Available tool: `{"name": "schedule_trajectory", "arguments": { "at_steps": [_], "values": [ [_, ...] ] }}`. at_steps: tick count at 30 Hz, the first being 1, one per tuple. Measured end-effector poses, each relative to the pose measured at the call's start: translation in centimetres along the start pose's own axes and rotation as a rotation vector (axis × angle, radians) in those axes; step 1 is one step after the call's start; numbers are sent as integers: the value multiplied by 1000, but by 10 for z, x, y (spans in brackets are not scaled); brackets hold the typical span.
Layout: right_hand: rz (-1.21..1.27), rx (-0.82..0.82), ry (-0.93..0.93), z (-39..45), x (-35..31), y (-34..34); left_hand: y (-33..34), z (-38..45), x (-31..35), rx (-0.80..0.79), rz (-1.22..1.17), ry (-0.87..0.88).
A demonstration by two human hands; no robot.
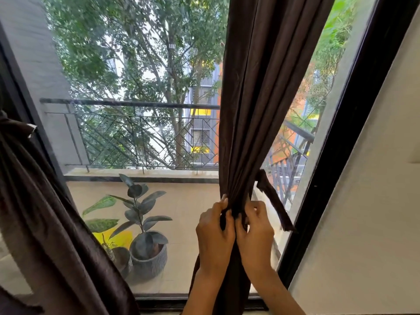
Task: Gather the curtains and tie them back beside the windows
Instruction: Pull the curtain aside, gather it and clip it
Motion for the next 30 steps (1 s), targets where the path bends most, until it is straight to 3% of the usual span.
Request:
{"name": "schedule_trajectory", "arguments": {
  "at_steps": [7, 10, 13, 19, 22, 27, 30],
  "values": [
    [32, -145, 63, -14, 2, 14, 1, 0, 2, -36, -94, -14],
    [167, -207, 127, -20, 7, 16, 0, 4, 7, -5, -76, -49],
    [245, -205, 69, -14, 6, 11, -3, 12, 7, 39, -81, -64],
    [210, 190, 134, 14, 10, -4, -6, 16, 1, 51, -59, -80],
    [218, 233, 190, 31, 13, -8, -6, 14, 1, 49, -20, -62],
    [42, 306, 15, 46, 8, -20, -2, 14, 3, 24, 16, -50],
    [101, 280, 39, 52, 9, -24, -1, 13, 5, 16, 35, -30]
  ]
}}
Point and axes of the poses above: each hand's wrist, its own z-axis towards the middle knuckle, its own y-axis out of the palm, x = y × z, the point moved 2 cm from there along z, towards the middle knuckle, and after that the axes turned 4 degrees about -y, right-handed, at the moved point
